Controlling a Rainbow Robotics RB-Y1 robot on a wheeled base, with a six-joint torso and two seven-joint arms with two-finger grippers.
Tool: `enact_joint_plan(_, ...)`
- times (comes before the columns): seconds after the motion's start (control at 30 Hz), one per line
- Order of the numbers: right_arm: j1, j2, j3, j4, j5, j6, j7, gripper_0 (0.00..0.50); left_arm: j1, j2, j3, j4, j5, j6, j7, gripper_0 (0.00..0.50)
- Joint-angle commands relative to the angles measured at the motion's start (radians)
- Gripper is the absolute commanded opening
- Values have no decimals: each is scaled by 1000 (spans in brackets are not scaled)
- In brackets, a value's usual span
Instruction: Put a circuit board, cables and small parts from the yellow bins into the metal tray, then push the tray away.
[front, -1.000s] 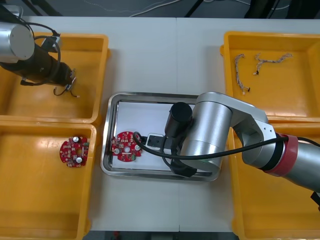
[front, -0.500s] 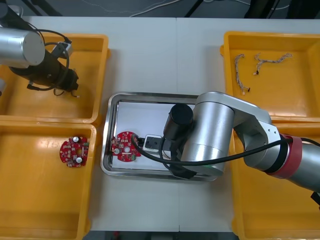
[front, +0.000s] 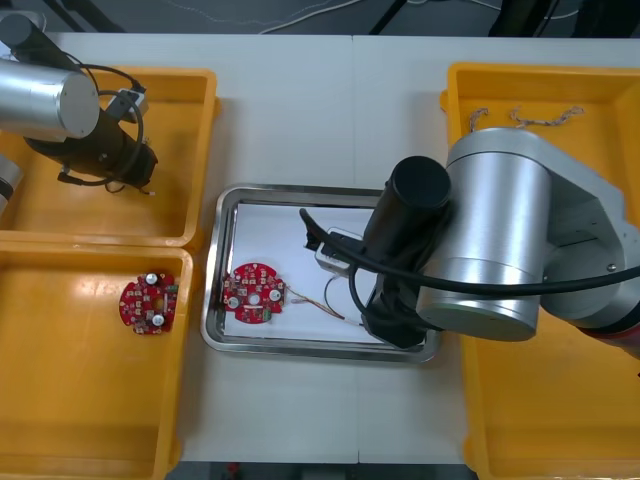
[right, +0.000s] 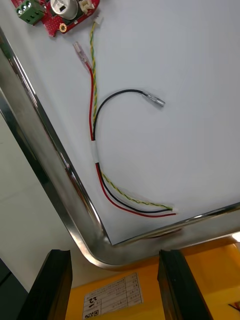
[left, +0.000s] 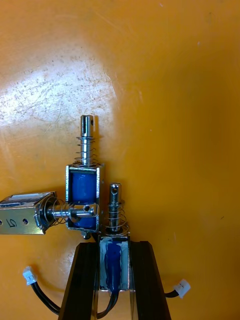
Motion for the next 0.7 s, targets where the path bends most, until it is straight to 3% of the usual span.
enact_joint_plan(0.03, 36, -54, -107, -99, -23, 19, -145, 500, -40, -16, -14, -4, -12, -14, -59, 0)
enact_joint_plan(0.23, 110, -90, -224, -184, -56, 19, -285, 500, -40, -8, 1, -13, -1, 0, -56, 0)
enact_joint_plan(0.47, 205, -133, -396, -243, -132, 19, -411, 500, -40, 27, 99, -153, 28, 212, -68, 0)
enact_joint_plan(0.7, 295, -185, -522, -274, -165, 19, -498, 500, -40, 47, 142, -223, 49, 301, -53, 0)
